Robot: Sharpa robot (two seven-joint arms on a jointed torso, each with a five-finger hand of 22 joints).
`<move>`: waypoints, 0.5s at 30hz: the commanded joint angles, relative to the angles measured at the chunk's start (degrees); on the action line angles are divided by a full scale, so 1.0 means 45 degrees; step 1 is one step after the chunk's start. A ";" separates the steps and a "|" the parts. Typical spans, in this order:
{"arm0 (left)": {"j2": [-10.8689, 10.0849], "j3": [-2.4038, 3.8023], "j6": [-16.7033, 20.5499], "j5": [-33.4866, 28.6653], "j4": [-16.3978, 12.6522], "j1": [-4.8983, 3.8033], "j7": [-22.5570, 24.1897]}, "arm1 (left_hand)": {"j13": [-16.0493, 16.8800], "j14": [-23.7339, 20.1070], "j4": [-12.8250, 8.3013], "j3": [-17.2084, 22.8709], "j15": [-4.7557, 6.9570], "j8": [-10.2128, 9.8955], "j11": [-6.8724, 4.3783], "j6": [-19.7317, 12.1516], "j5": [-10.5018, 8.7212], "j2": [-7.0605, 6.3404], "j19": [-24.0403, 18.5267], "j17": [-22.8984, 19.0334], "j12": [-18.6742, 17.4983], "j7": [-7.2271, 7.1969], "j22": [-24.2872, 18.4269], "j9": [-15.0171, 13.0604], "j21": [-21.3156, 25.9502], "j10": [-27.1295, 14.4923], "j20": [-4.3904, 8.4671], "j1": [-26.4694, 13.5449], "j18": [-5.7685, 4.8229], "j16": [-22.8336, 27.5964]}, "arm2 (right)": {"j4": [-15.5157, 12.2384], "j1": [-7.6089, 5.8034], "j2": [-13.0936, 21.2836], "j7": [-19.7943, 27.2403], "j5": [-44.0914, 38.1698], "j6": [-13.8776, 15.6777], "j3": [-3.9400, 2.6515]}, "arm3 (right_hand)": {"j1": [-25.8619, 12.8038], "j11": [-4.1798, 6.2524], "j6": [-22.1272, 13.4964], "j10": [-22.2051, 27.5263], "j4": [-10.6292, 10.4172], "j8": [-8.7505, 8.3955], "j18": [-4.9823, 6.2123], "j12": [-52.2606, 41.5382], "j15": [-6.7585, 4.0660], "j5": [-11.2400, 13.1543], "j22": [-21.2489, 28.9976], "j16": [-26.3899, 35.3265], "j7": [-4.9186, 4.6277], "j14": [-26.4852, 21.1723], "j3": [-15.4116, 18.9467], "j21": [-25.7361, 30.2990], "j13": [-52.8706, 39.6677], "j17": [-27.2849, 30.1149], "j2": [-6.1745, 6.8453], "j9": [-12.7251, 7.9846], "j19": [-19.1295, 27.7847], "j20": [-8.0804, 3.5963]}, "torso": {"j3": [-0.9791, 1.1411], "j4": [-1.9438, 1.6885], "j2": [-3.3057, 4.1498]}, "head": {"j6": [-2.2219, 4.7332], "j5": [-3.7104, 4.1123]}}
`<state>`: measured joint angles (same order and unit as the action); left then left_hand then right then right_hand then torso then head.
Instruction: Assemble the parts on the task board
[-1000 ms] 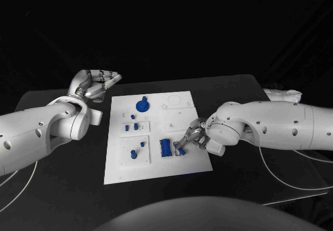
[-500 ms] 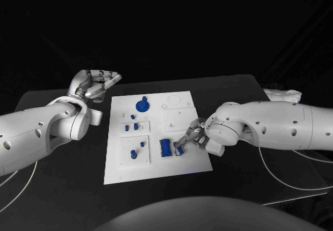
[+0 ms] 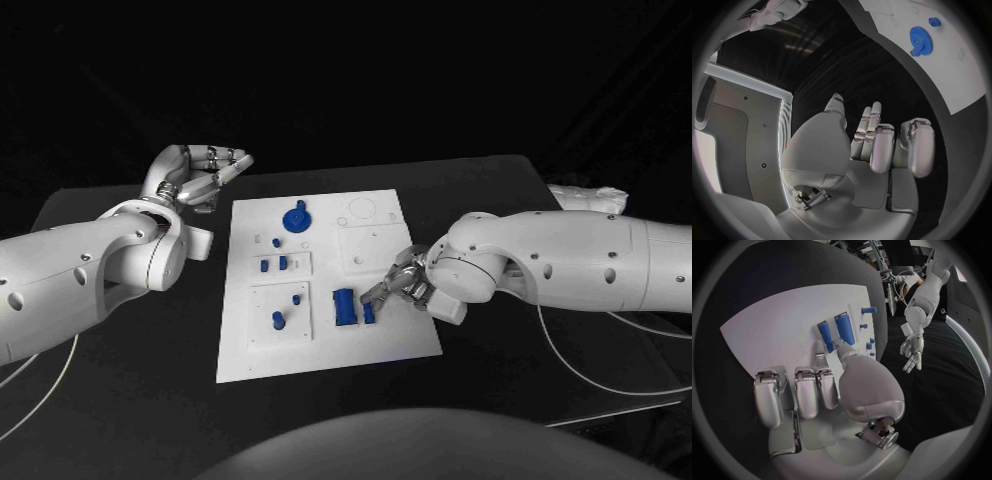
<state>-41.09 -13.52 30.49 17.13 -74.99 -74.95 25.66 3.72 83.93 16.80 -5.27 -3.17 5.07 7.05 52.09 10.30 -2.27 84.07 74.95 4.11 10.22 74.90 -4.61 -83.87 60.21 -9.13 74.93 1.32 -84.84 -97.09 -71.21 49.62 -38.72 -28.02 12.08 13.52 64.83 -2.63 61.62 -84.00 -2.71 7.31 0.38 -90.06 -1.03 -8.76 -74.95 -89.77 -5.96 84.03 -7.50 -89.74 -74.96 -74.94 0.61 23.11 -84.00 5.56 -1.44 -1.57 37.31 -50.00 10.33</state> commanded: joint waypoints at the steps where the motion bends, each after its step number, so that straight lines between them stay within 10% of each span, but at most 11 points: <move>1: 0.0021 0.0010 -0.0186 0.0001 -0.0018 -0.0009 0.0063 | -0.0004 0.0324 -0.0011 -0.0058 0.0032 -0.0045 -0.0010 0.0069 0.0069 0.0078 0.0142 0.0964 -0.0022 -0.0001 0.2865 -0.0001 0.0025 -0.0023 0.0009 -0.0003 0.0075 0.0077 | -0.0050 0.0013 0.0017 -0.0126 -0.0333 -0.0095 0.0001 | -0.0217 0.0035 0.0002 -0.1334 -0.0047 -0.0093 -0.0085 0.0013 0.0009 -0.0083 -0.3345 -0.0052 -0.0080 0.1327 0.0166 -0.0057 -0.3343 -0.3348 0.0042 -0.0023 -0.1333 -0.0033 | 0.0001 0.0003 0.0001 | 0.0000 0.0005; 10: 0.0043 0.0009 -0.0207 0.0002 0.0017 -0.0008 0.0057 | -0.0004 0.0324 -0.0011 -0.0058 0.0032 -0.0045 -0.0010 0.0069 0.0069 0.0078 0.0142 0.0964 -0.0022 -0.0001 0.2865 -0.0001 0.0025 -0.0023 0.0009 -0.0003 0.0075 0.0077 | -0.0547 -0.0030 0.0508 -0.0252 -0.1707 -0.0086 0.0000 | -0.0656 0.0256 0.0603 -0.1334 -0.0482 0.0443 -0.0085 0.0013 -0.0116 0.0584 -0.3345 -0.0052 0.0199 0.1327 0.0774 -0.0057 -0.3343 -0.3348 0.0146 0.0413 -0.1333 -0.0114 | 0.0000 0.0002 0.0001 | 0.0000 0.0009; 15: 0.0066 0.0008 -0.0219 0.0002 0.0038 -0.0008 0.0057 | -0.0004 0.0324 -0.0011 -0.0058 0.0032 -0.0045 -0.0010 0.0069 0.0069 0.0078 0.0142 0.0964 -0.0022 -0.0001 0.2865 -0.0001 0.0025 -0.0023 0.0009 -0.0003 0.0075 0.0077 | -0.0960 -0.0098 0.0953 -0.0513 -0.2584 -0.0840 0.0000 | -0.0683 0.0593 0.0557 -0.1334 -0.0989 0.1820 -0.0085 0.0013 -0.0415 0.1281 -0.3345 -0.0052 0.0557 0.1327 0.1578 -0.0057 -0.3343 -0.3348 0.0017 0.2109 -0.1333 -0.0417 | -0.0001 0.0016 0.0003 | 0.0000 -0.0003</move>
<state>-40.96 -13.52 30.41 17.13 -74.77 -74.95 25.63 3.71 83.93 16.80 -5.27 -3.17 5.07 7.05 52.09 10.30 -2.27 84.07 74.94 4.11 10.22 74.90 -4.61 -83.87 60.21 -9.13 74.93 1.31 -84.84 -100.90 -71.62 53.61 -39.43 -34.49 11.58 13.52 61.91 -0.16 64.01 -84.00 -7.05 14.96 0.38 -90.06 -2.69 -3.28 -74.94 -89.77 -3.73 84.03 -0.79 -89.74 -74.95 -74.93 0.84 31.95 -83.92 3.97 -1.43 -1.54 37.31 -50.00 10.36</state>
